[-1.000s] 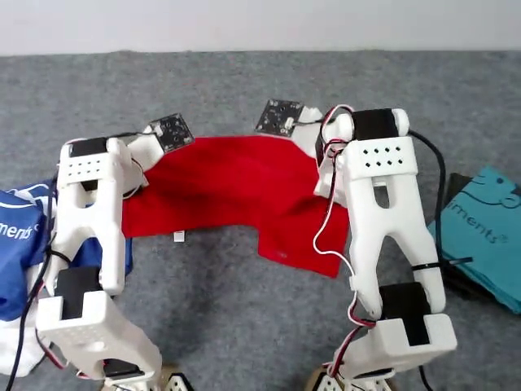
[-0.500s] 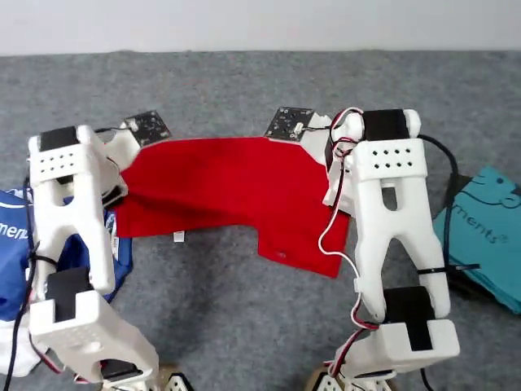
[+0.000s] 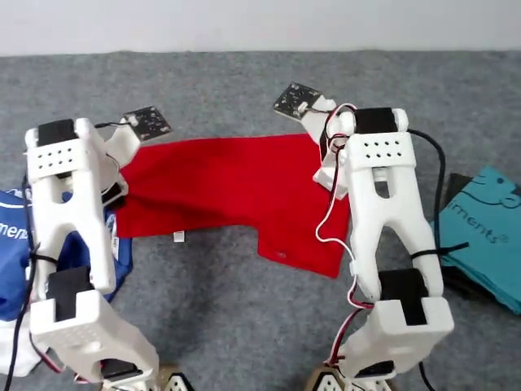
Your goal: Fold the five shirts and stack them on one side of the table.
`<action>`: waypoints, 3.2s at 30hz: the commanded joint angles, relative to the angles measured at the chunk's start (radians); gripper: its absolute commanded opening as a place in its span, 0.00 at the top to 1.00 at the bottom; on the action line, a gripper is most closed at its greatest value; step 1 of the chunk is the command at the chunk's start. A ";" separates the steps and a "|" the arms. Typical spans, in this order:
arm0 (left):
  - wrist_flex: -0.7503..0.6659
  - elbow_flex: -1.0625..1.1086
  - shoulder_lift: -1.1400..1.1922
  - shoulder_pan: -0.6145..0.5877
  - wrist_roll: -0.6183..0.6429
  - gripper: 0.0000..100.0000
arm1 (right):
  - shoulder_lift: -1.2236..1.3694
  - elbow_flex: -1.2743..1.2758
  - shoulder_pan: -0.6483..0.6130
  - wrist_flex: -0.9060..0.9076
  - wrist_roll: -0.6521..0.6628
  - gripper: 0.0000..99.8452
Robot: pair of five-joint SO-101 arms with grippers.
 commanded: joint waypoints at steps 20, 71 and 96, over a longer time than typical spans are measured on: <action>-0.100 -0.050 -0.132 0.130 0.385 0.94 | -0.082 -0.011 0.051 0.243 -0.091 0.93; -0.379 0.042 0.292 1.065 0.609 0.95 | -0.549 -0.003 0.819 0.269 -0.155 0.99; -0.551 -0.070 0.132 0.905 0.562 0.99 | -0.544 -0.003 0.773 0.269 -0.155 0.99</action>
